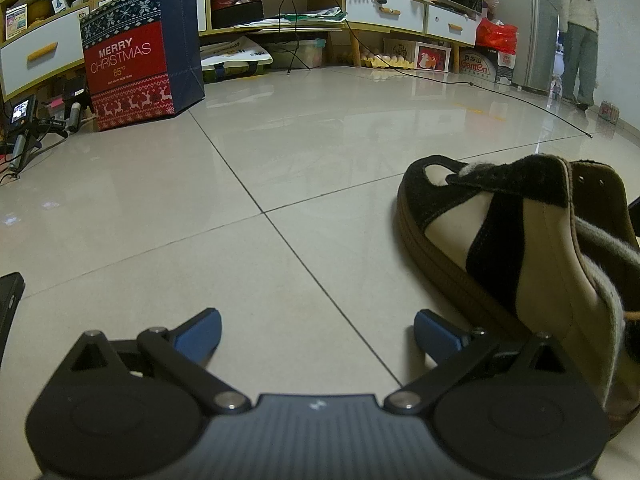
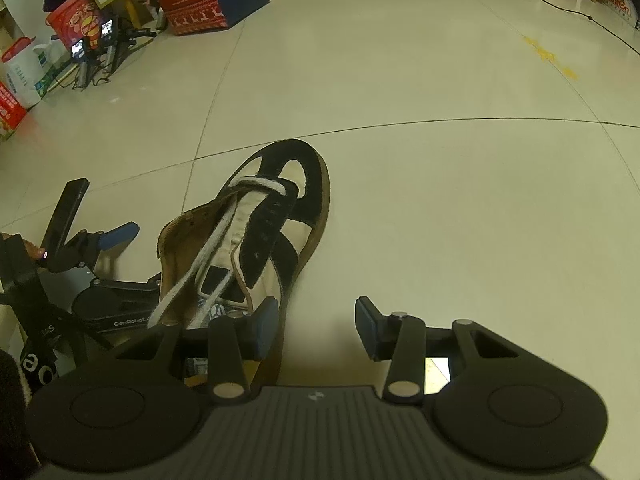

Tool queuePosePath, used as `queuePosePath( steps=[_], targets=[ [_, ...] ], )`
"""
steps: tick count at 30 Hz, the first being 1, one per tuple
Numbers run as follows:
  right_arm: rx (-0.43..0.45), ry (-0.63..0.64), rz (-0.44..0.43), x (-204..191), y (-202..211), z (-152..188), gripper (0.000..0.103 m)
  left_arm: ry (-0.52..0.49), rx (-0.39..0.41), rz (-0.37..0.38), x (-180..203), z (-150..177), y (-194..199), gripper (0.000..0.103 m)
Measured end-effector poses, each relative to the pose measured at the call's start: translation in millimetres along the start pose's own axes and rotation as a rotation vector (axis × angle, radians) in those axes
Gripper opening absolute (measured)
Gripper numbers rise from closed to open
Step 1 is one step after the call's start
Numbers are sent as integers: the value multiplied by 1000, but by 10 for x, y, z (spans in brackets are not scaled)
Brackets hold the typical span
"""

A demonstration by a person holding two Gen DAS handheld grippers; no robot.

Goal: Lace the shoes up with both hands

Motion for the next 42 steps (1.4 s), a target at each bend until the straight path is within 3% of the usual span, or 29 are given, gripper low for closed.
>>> queuePosePath(
  steps=[42],
  targets=[
    [8, 4, -6, -22, -41, -71, 46, 0, 0, 0, 4, 4, -2, 103]
  ],
)
Point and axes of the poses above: each gripper's, at about its wrist camera, not at the fingertips, and y roughly against the way its jaws point, x to its right, z to its underside, the point moved 7 cm from there along -y, roughly the way its jaws point, and after that the axes turned 5 degrees about -x, right-handed, at the moved point
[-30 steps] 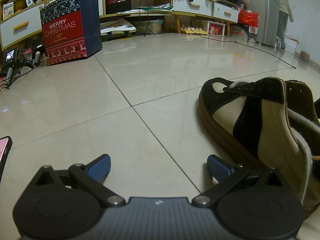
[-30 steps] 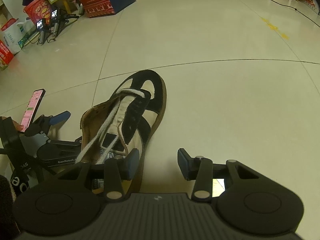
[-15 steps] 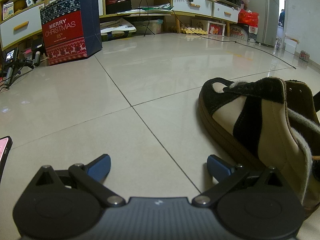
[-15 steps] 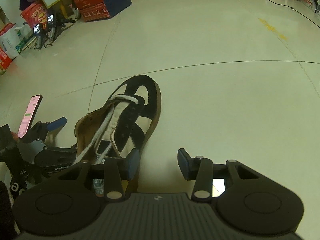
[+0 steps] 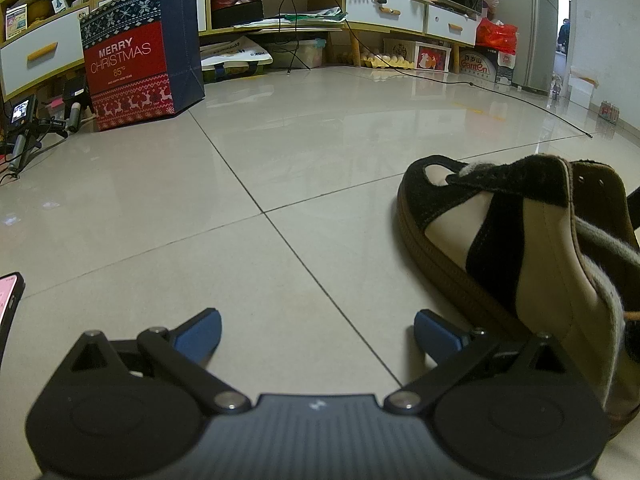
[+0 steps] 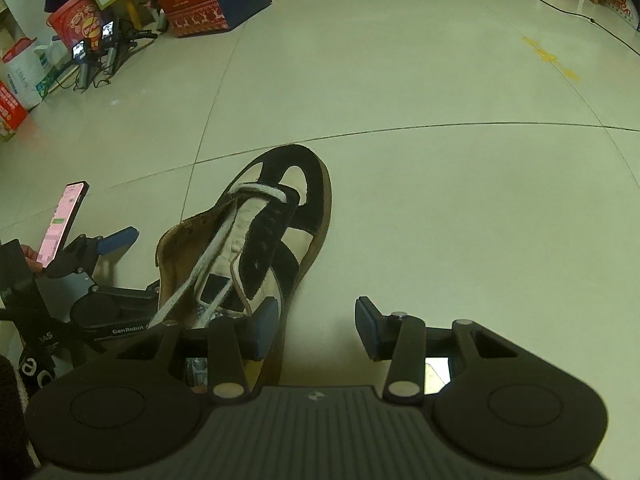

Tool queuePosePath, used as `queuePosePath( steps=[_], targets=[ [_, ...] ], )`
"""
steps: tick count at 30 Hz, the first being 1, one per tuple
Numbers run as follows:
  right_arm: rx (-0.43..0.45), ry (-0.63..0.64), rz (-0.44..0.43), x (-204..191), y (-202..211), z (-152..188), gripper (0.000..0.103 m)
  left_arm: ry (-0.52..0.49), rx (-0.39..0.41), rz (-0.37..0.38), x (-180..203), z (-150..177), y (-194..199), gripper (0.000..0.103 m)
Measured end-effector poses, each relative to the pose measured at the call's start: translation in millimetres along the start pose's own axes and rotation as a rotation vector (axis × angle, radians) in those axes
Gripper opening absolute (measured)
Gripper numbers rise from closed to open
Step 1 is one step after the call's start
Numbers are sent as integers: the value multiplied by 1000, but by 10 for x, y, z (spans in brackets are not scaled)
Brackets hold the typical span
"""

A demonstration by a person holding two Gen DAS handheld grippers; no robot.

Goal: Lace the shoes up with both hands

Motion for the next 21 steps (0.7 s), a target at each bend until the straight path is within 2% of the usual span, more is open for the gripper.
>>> queuePosePath(
  steps=[21],
  targets=[
    [21, 3, 5, 33, 37, -81, 46, 0, 0, 0, 2, 3, 0, 103]
  ],
)
Point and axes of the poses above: each gripper's, at about its wrist camera, not at the fingertips, and y roughly against the way its jaws point, x to its right, z to its underside, the point moved 7 cm from there along -y, roughly the way its jaws point, and after that the axes turned 5 degrees about -x, right-handed, at the moved point
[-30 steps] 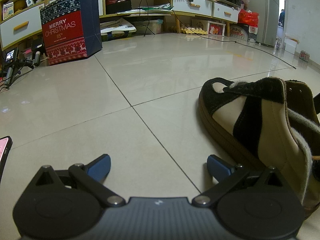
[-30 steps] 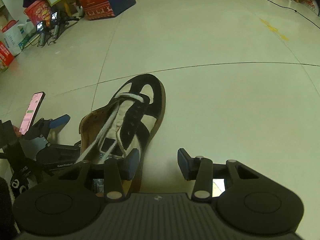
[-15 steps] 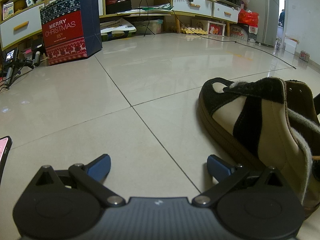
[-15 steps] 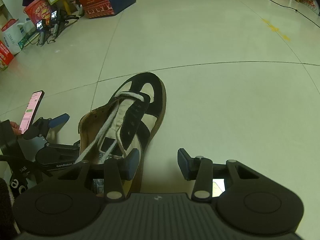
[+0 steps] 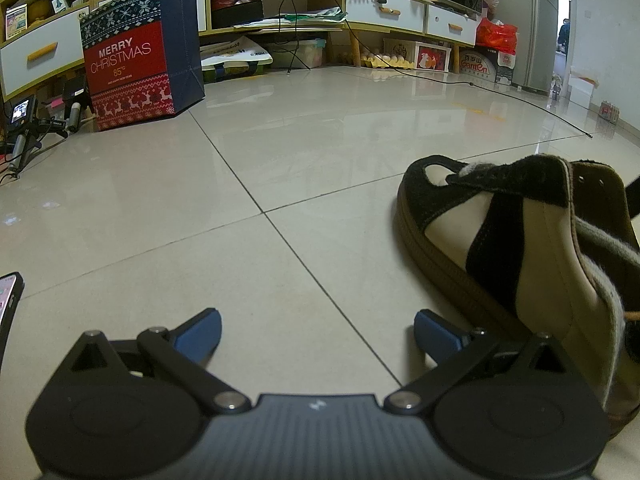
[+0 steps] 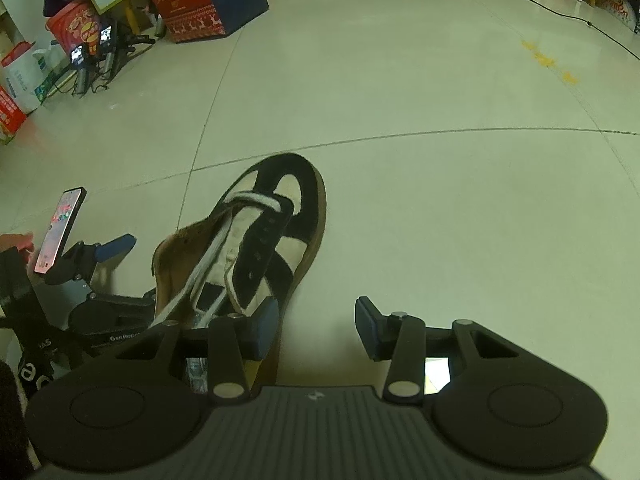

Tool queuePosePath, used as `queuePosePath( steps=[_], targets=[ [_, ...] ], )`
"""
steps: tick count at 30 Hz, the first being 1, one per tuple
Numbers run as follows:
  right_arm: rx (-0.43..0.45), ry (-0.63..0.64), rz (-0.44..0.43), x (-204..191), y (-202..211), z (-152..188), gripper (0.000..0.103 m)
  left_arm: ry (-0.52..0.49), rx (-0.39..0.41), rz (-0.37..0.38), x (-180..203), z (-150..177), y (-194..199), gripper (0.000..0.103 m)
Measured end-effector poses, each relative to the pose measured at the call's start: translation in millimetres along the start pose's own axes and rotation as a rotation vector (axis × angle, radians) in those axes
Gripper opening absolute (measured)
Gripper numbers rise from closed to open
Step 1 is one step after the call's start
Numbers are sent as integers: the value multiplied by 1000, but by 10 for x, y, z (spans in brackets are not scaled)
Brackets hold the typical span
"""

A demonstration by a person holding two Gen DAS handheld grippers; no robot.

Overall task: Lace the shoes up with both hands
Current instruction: 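Move the right gripper to the sneaker's lace area and grasp it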

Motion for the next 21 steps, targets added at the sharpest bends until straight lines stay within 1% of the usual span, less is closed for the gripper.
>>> queuePosePath(
  steps=[3, 6, 12, 16, 19, 21],
  targets=[
    [23, 27, 6, -24, 5, -96, 46, 0, 0, 0, 0, 0, 0, 103],
    [51, 83, 14, -96, -2, -214, 46, 0, 0, 0, 1, 1, 0, 103],
    [110, 288, 48, -328, -51, -433, 46, 0, 0, 0, 2, 0, 1, 103],
    [113, 419, 64, -457, -202, -541, 45, 0, 0, 0, 2, 0, 2, 103],
    [104, 493, 76, -537, -316, -577, 44, 0, 0, 0, 2, 0, 2, 103],
    [99, 518, 77, -569, -354, -590, 44, 0, -1, 0, 3, -1, 1, 103]
  ],
)
Point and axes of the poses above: each gripper's, at about its wrist camera, not at the fingertips, and y roughly against the way its jaws point, x to its right, z to its underside, the point moved 7 cm from there along -y, roughly the way its jaws point, and after that the axes turned 5 degrees about -x, right-handed, at the moved point
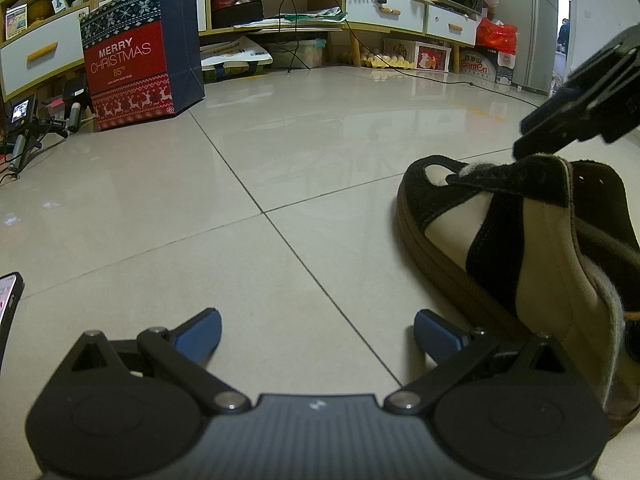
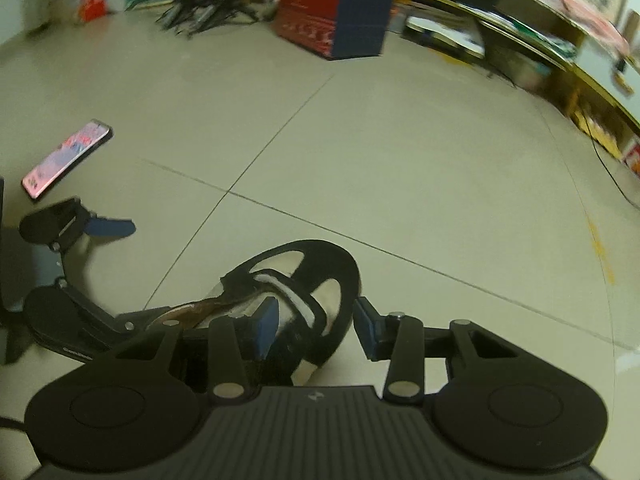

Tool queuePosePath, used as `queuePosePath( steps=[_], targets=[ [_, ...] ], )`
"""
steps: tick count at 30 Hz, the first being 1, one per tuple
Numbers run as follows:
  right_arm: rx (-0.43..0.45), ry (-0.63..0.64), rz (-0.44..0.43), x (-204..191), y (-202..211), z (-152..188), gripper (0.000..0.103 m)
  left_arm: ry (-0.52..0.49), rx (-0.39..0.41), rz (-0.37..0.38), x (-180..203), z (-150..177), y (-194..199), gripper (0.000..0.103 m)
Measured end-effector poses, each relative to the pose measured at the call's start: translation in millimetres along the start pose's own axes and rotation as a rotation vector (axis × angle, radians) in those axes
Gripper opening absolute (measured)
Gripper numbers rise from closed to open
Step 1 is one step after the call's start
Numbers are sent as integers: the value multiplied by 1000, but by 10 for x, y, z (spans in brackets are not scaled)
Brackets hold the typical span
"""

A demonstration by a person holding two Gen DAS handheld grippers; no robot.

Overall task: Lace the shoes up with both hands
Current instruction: 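Move the right gripper to the sneaker's lace area and grasp it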

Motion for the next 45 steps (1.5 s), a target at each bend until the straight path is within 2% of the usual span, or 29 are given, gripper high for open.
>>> queuePosePath(
  steps=[12, 16, 18, 23, 26, 30, 35, 36, 38, 40, 43, 45],
  targets=[
    [0, 36, -17, -149, -36, 55, 42, -1, -2, 1, -1, -14, -20, 103],
    [12, 43, -7, -162, 13, 100, 40, -13, -94, 8, 6, -120, -52, 102],
    [16, 48, 1, -160, 24, 122, 40, 25, -87, 1, -45, -225, -7, 100],
    [28, 65, 6, -183, 24, 123, 37, 135, -68, 86, -133, -501, 194, 100],
    [36, 94, 12, -200, 17, 93, 33, 156, -53, 146, -142, -621, 331, 97],
    [19, 131, 40, -211, -49, 77, 20, 106, -102, 225, -102, -714, 376, 82],
    [16, 186, 66, -226, -106, 49, 20, 87, -161, 338, 6, -735, 381, 63],
    [18, 202, 71, -236, -112, 38, 20, 82, -167, 357, 46, -737, 381, 57],
    [17, 230, 83, -250, -130, 23, 20, 66, -173, 368, 94, -748, 380, 53],
    [16, 247, 90, -258, -147, 17, 20, 57, -177, 390, 111, -771, 380, 42],
    [22, 270, 95, -274, -155, 28, 19, 54, -175, 430, 119, -816, 397, 42],
    [26, 290, 94, -295, -150, 43, 13, 36, -178, 451, 164, -813, 408, 42]
  ],
)
Point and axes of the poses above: each gripper's, at about its wrist camera, not at the fingertips, and y roughly against the way its jaws point, x to its right, z to its underside, the point moved 7 cm from there along -y, roughly the way its jaws point, and after that the axes turned 5 degrees about -x, right-handed, at the moved point
